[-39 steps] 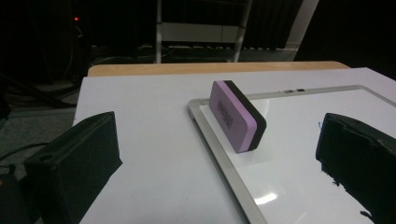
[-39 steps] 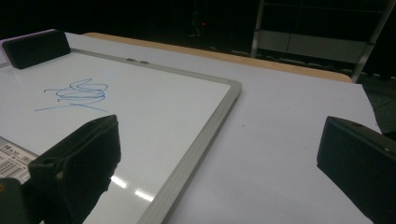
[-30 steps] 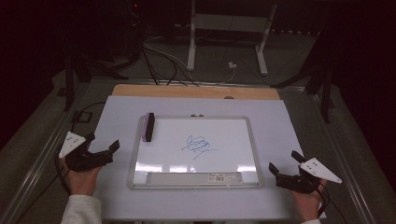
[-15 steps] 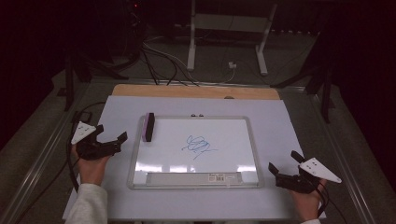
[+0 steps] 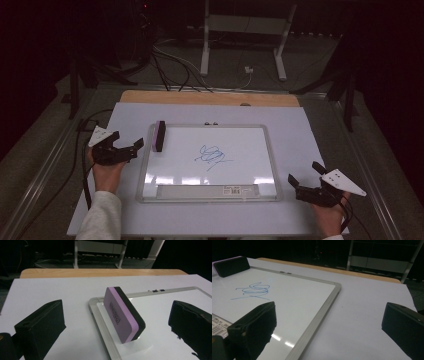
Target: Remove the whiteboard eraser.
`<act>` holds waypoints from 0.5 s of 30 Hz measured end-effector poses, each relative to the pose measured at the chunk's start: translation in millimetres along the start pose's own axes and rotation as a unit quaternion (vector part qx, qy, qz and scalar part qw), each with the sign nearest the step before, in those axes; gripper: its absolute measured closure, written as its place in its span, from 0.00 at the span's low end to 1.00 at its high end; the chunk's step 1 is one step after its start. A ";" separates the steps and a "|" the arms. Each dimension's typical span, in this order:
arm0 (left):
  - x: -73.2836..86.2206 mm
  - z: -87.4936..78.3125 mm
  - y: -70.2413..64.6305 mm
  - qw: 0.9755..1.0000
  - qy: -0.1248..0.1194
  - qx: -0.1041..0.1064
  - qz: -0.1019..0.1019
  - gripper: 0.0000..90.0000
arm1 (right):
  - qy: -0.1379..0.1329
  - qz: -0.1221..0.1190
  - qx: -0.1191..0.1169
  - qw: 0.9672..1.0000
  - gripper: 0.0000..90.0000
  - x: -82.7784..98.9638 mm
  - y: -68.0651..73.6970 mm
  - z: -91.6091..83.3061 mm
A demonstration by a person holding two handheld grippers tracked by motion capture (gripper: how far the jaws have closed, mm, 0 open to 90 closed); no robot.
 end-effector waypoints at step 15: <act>-5.4 23.9 -10.3 1.000 0.019 0.004 0.012 0.02 | 0.000 -0.001 0.000 1.000 0.00 0.0 0.0 0.3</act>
Point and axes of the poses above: each handheld gripper's, and its own axes: z roughly forward along the jaws, x roughly out of its underside, y roughly to its left, the point moved 9 cm from there along z, roughly forward along the jaws, and after that the axes turned 10 degrees about y, right-handed, at the moved point
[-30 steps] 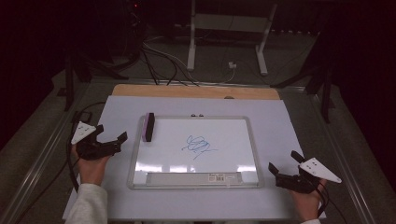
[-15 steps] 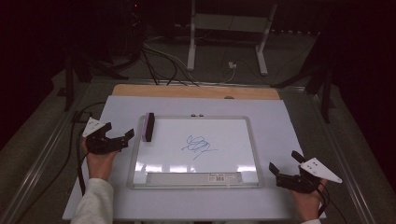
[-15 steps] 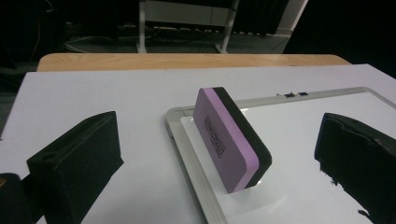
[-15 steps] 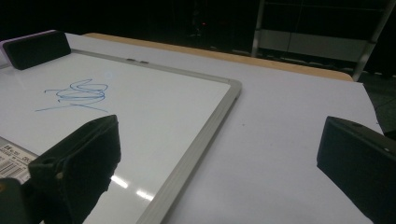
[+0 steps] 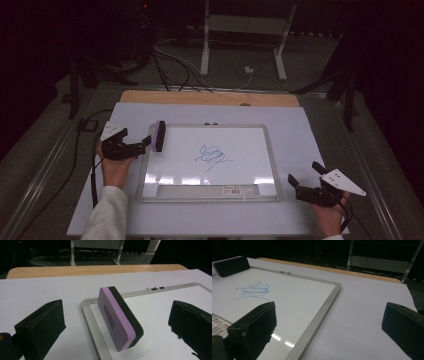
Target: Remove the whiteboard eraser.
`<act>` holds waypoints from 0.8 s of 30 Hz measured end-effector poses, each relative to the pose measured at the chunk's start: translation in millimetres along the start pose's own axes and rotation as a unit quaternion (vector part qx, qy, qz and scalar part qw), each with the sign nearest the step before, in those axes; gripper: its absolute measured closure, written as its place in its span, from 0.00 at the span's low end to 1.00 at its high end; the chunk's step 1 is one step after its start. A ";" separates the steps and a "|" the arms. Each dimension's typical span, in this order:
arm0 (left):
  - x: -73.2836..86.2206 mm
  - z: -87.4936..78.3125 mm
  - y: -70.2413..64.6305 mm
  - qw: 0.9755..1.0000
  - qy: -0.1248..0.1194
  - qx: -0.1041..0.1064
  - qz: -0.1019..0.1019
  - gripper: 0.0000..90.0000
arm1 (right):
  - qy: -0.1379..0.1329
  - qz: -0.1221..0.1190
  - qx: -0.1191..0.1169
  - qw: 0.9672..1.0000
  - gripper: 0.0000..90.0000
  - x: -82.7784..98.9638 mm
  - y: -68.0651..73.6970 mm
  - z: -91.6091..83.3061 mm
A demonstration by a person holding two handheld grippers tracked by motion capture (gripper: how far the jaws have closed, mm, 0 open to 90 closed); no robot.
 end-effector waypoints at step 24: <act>13.4 37.8 0.7 0.997 0.065 -0.001 -0.029 0.16 | 0.001 -0.001 -0.001 1.000 0.00 0.2 -0.1 0.8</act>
Point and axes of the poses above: each handheld gripper's, and its own axes: z roughly forward along the jaws, x roughly out of its underside, y roughly to its left, the point moved 9 cm from there along z, roughly forward along the jaws, and after that the axes turned 10 degrees about y, right-handed, at the moved point
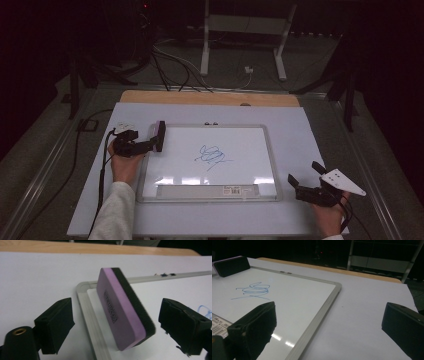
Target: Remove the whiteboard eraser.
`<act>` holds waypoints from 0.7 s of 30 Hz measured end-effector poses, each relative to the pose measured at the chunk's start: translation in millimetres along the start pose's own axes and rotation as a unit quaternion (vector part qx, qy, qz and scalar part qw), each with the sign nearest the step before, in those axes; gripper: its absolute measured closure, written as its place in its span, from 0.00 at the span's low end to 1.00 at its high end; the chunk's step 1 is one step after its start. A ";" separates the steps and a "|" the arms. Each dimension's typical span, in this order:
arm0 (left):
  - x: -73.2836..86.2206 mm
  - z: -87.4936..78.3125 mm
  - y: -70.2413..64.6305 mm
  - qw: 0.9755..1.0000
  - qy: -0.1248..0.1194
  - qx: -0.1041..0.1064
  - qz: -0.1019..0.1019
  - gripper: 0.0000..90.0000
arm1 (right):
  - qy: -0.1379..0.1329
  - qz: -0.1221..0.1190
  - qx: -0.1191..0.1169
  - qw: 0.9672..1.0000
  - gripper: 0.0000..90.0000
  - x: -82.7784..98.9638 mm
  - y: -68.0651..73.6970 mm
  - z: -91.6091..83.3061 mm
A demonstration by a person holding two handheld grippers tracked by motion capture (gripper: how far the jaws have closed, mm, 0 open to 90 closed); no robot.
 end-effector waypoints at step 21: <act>4.8 18.3 -16.1 0.999 0.041 0.018 0.018 0.32 | 0.002 -0.001 -0.001 1.000 0.00 0.2 0.3 0.4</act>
Point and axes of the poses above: each handheld gripper's, and its own axes: z roughly forward along the jaws, x roughly out of its underside, y roughly to its left, the point moved 9 cm from there along z, roughly forward along the jaws, and after that the axes turned 10 degrees about y, right-handed, at the moved point
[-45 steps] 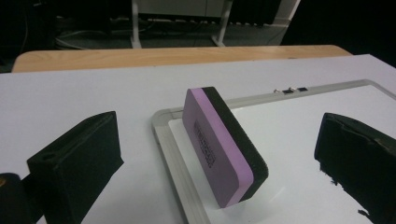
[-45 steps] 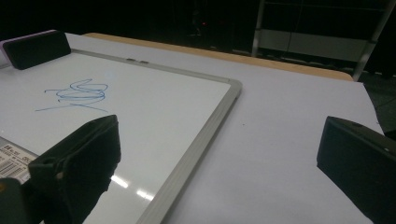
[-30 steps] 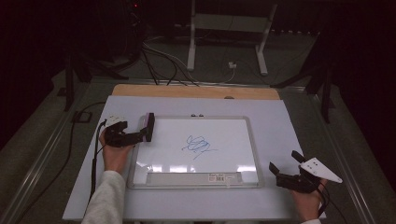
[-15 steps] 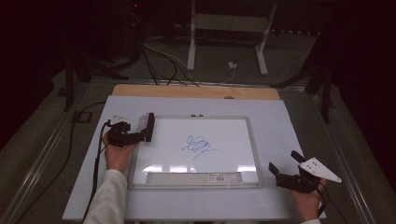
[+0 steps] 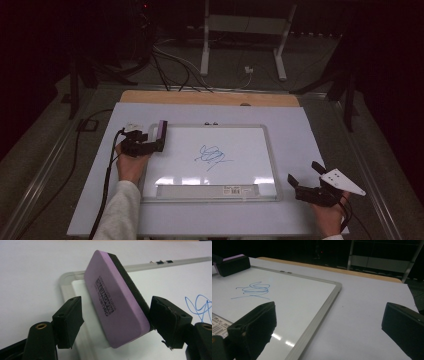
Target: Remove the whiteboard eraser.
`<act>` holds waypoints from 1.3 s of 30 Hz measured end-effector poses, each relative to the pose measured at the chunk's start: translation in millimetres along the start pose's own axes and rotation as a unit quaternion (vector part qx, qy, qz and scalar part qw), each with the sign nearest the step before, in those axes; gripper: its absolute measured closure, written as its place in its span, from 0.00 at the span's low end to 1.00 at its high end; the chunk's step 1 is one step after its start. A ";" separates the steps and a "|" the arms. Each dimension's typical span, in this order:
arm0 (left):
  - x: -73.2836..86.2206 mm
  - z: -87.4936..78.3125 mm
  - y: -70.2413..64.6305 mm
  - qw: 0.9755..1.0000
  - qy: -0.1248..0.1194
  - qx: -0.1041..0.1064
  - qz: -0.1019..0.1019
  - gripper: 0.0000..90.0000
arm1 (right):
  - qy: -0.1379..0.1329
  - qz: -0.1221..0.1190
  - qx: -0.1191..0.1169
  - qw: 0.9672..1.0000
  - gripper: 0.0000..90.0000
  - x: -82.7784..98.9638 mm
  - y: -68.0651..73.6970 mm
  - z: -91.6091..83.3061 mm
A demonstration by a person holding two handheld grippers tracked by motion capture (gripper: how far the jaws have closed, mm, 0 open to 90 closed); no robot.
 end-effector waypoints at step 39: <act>4.2 12.2 -10.0 0.999 0.039 0.001 0.018 0.45 | 0.001 0.000 -0.003 1.000 0.00 0.3 -0.3 -0.4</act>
Point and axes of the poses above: each handheld gripper's, and its own axes: z roughly forward along the jaws, x roughly out of its underside, y roughly to its left, the point moved 9 cm from there along z, roughly forward along the jaws, and after that the axes turned 10 degrees about y, right-handed, at the moved point
